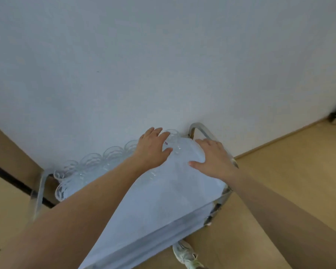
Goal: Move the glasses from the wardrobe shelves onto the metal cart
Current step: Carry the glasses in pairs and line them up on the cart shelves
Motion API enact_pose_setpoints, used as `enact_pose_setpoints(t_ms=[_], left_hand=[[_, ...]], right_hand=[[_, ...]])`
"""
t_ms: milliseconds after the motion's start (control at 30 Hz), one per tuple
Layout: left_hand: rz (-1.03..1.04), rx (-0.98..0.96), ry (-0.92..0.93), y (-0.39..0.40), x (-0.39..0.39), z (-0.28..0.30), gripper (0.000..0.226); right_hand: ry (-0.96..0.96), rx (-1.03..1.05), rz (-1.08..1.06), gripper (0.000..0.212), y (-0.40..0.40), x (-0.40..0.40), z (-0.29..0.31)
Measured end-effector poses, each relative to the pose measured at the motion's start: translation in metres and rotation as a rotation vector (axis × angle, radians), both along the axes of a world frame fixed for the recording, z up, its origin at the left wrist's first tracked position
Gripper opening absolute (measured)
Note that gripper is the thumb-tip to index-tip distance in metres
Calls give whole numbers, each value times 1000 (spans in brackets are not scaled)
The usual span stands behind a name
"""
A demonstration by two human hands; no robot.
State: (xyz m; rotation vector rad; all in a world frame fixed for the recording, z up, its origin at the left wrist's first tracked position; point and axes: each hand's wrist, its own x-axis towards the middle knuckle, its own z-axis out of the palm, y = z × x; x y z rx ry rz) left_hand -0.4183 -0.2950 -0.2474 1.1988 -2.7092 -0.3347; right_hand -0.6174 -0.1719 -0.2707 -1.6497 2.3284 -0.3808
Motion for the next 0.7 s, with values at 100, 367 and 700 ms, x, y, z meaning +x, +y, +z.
enact_pose_setpoints(t_ms=[100, 367, 700], left_hand=[[-99, -16, -6, 23, -38, 12, 65], [-376, -103, -15, 87, -178, 45, 65], [-662, -107, -25, 205, -392, 63, 69]], right_hand=[[-3, -15, -88, 94, 32, -25, 13], [62, -76, -331, 94, 118, -119, 45], [50, -64, -625, 93, 258, -284, 59]])
